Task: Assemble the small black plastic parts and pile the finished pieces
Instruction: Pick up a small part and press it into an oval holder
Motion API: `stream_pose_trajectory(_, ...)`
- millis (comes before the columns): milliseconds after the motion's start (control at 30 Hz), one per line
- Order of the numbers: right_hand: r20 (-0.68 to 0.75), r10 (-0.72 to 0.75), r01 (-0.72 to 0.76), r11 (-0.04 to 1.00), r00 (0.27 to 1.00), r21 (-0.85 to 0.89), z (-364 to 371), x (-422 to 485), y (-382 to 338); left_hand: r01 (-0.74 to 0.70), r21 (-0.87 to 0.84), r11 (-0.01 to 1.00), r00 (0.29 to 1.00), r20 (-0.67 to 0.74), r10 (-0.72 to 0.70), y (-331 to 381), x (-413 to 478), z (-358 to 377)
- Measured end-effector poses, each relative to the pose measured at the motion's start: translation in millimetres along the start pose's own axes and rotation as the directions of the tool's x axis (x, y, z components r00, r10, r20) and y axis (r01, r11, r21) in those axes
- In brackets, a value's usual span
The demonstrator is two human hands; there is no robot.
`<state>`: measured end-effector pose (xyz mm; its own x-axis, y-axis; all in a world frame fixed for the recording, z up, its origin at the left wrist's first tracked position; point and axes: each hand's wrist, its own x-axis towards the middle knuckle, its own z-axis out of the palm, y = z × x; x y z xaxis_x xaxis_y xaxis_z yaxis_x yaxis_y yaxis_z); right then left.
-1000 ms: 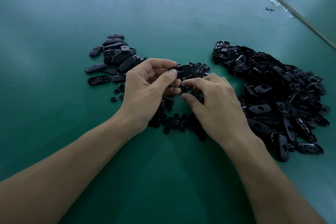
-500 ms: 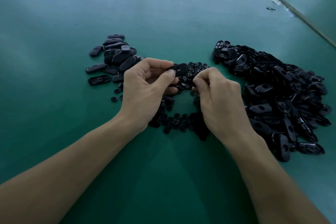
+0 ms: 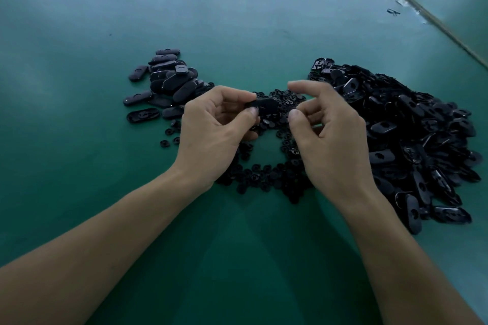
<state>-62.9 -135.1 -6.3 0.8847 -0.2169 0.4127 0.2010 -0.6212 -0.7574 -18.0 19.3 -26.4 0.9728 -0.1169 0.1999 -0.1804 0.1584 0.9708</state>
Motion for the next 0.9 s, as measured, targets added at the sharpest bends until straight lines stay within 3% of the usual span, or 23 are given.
stream_pose_trajectory(167, 0.0, 0.022, -0.022, 0.988, 1.0, 0.154, -0.5, -0.2, -3.3, -0.055, 0.073, 0.996, 0.998, 0.037, 0.053, -0.5, -1.6, 0.8)
stream_pose_trajectory(633, 0.1, 0.092, -0.108, 0.98, 0.991, 0.169, 2.0, -2.5, -4.2, -0.099, 0.129, 0.987, 0.99, 0.112, 0.084, 2.2, -4.8, 4.0)
stream_pose_trajectory(900, 0.073, 0.109, -0.122, 0.973, 0.991, 0.197, 3.8, -3.1, -2.7, -0.102, 0.148, 0.984, 0.988, 0.128, 0.083, 1.2, -4.7, 3.9)
